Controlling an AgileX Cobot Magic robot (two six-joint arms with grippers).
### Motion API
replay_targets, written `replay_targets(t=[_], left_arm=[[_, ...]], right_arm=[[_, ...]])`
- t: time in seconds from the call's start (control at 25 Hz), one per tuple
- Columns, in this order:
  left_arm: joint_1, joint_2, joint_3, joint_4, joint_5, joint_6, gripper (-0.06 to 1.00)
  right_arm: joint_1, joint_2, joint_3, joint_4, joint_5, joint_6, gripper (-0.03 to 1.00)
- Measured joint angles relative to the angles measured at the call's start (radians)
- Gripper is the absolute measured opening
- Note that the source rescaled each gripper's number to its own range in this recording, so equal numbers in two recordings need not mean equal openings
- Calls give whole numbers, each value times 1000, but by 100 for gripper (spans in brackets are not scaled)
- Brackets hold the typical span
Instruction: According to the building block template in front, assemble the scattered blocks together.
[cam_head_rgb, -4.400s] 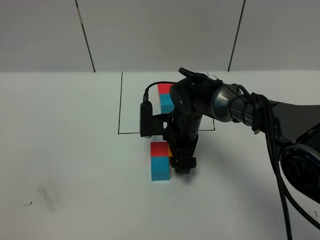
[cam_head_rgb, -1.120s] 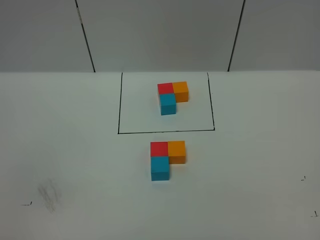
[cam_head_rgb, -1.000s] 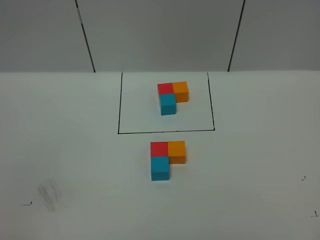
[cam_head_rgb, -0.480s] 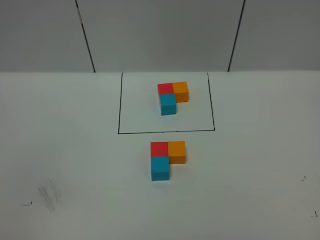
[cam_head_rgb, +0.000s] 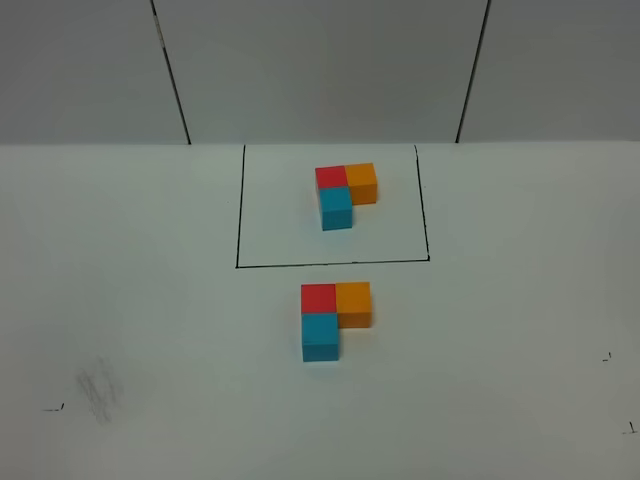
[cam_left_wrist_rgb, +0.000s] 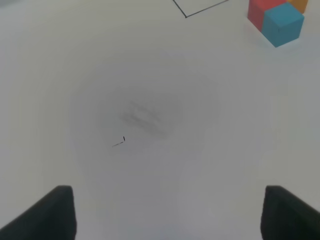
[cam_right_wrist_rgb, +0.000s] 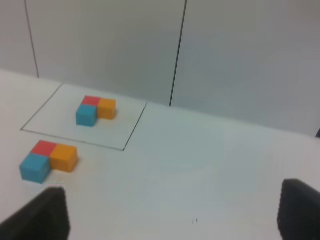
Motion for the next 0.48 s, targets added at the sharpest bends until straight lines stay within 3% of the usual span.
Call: replay_targets(t=[0.48], left_arm=[[0, 0, 0, 0, 0, 0, 85]], right_arm=[[0, -12, 294, -82, -13, 41, 77]])
